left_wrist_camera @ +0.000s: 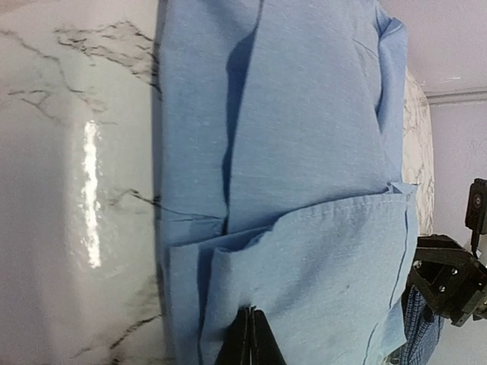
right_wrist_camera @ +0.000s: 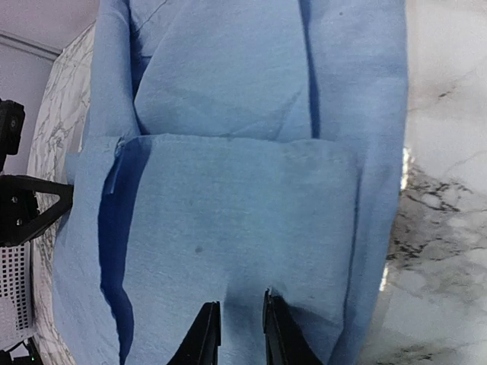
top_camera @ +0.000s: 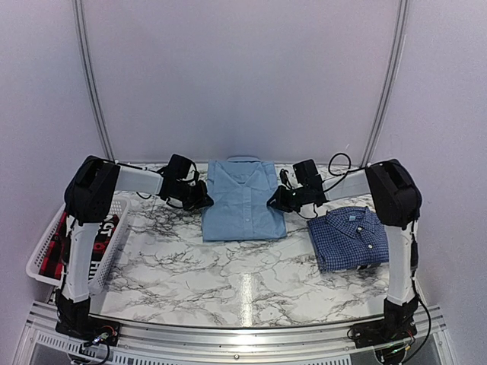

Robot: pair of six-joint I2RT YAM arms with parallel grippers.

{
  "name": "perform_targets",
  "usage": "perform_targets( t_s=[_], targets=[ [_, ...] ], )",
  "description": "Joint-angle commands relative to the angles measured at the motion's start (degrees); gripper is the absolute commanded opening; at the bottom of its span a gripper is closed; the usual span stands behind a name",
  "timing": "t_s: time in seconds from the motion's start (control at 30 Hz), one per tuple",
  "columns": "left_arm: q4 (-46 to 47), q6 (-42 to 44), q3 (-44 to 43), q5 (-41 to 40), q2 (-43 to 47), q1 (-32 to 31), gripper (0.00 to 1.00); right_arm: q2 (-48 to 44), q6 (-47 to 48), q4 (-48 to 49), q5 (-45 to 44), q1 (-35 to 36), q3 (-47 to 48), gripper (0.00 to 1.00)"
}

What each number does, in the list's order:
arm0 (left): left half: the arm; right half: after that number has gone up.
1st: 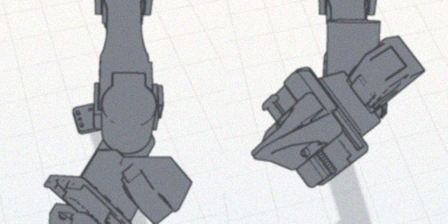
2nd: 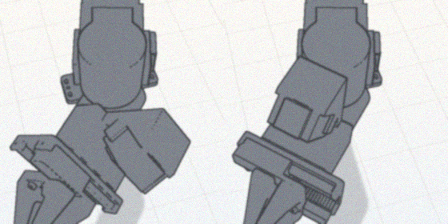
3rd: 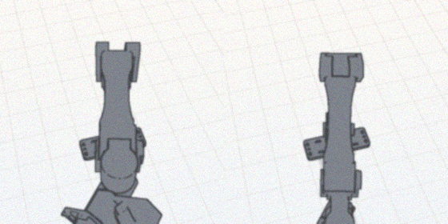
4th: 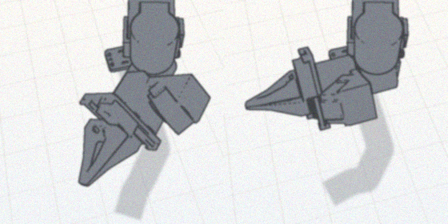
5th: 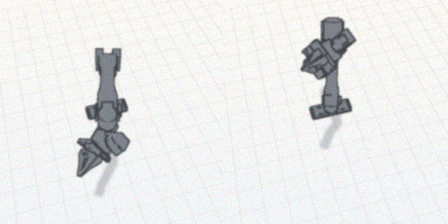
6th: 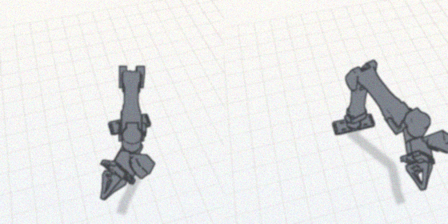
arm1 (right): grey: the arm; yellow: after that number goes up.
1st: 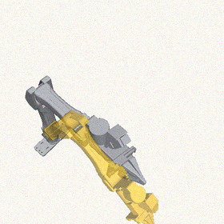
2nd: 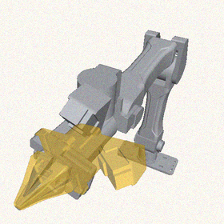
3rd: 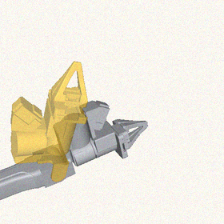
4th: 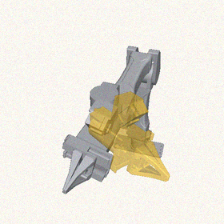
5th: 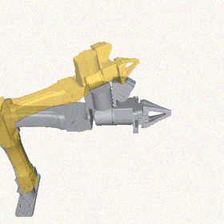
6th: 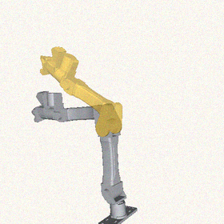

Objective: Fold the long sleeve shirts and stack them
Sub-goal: Smooth out the 2/3-rectangle-folded shirt at the center of the board.

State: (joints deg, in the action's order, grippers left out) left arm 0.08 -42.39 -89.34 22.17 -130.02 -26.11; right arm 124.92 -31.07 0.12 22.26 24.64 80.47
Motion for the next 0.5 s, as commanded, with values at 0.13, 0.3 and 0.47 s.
perform_targets(
  t_s=[0.13,0.3,0.47],
  targets=[
    [-3.57,1.53,-3.35,2.31,-1.08,1.12,0.01,-4.08,1.03,-3.17,0.21,-0.66,-0.05,0.22],
    [-4.23,2.78,-2.19,1.27,2.49,1.14,0.02,-12.5,2.72,-3.77,-2.73,2.61,-6.16,0.22],
    [-4.6,3.1,-1.94,1.42,2.88,1.15,0.02,-17.75,0.82,0.34,-2.04,4.87,-16.79,0.22]
  ],
)
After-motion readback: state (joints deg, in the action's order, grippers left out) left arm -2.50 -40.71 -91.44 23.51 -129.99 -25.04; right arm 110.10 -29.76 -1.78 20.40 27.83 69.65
